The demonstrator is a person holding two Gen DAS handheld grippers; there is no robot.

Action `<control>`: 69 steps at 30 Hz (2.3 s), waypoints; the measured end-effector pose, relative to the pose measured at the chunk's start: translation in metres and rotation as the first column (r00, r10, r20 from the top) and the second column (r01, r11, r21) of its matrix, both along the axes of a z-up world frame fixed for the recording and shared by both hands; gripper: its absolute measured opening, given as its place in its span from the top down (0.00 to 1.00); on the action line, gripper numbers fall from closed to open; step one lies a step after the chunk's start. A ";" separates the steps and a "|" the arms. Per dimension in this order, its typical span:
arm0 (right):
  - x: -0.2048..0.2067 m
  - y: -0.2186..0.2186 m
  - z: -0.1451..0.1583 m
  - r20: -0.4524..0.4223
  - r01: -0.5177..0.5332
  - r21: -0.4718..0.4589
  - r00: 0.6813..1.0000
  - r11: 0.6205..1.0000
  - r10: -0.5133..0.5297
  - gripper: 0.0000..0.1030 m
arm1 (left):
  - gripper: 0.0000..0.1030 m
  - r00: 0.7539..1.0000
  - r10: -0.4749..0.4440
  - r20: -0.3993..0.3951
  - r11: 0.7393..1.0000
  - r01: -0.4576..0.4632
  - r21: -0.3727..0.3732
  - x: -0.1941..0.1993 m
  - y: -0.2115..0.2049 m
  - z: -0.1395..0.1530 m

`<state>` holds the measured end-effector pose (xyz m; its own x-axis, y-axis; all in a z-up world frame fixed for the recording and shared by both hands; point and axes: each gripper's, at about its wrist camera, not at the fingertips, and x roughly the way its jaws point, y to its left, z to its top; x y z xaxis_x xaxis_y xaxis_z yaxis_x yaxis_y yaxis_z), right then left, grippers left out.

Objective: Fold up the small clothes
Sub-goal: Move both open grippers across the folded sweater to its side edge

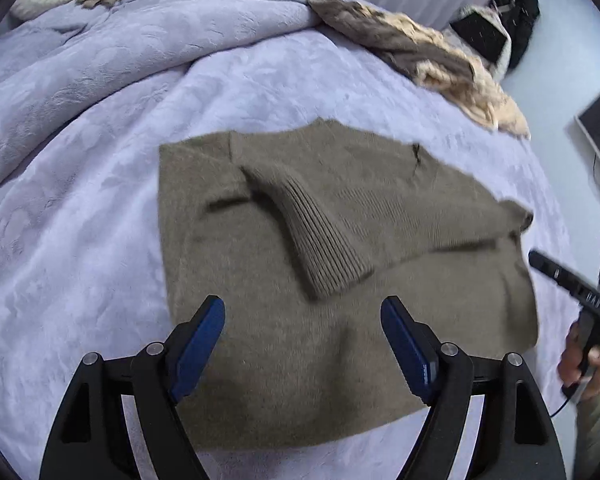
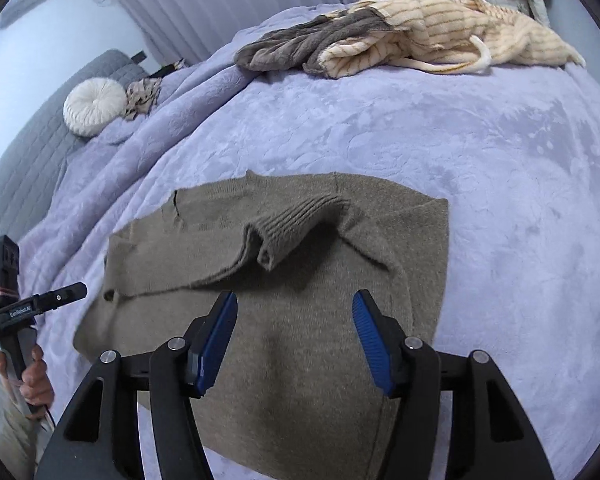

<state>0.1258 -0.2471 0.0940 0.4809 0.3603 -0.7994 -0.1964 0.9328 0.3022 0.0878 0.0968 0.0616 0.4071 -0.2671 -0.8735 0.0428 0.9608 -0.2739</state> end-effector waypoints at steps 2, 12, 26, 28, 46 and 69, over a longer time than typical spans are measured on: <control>-0.003 0.013 -0.003 0.013 -0.061 -0.064 0.998 0.996 0.062 0.38 | 0.21 0.996 -0.088 -0.009 0.996 0.089 0.020 -0.001 -0.020 -0.009; 0.042 0.061 -0.019 -0.020 -0.225 -0.073 0.974 0.972 0.224 0.38 | 0.21 0.993 -0.110 0.034 0.985 0.113 -0.133 0.075 -0.051 0.003; 0.094 0.036 -0.003 0.051 0.024 0.020 0.998 1.000 -0.025 0.38 | 0.21 0.992 0.095 0.083 0.994 -0.089 -0.070 0.109 -0.010 0.014; 0.093 0.046 -0.006 0.062 0.017 -0.033 0.998 0.999 -0.014 0.38 | 0.21 0.995 0.045 0.088 0.999 -0.047 0.014 0.111 -0.029 0.007; 0.108 0.010 -0.046 0.044 0.117 -0.165 0.993 0.979 -0.111 0.50 | 0.21 0.994 0.029 0.101 0.977 -0.049 0.206 0.118 -0.038 -0.043; 0.096 0.008 -0.049 -0.039 0.093 -0.142 0.994 0.986 -0.100 0.40 | 0.21 0.995 0.089 0.053 0.982 -0.096 0.160 0.075 -0.006 -0.039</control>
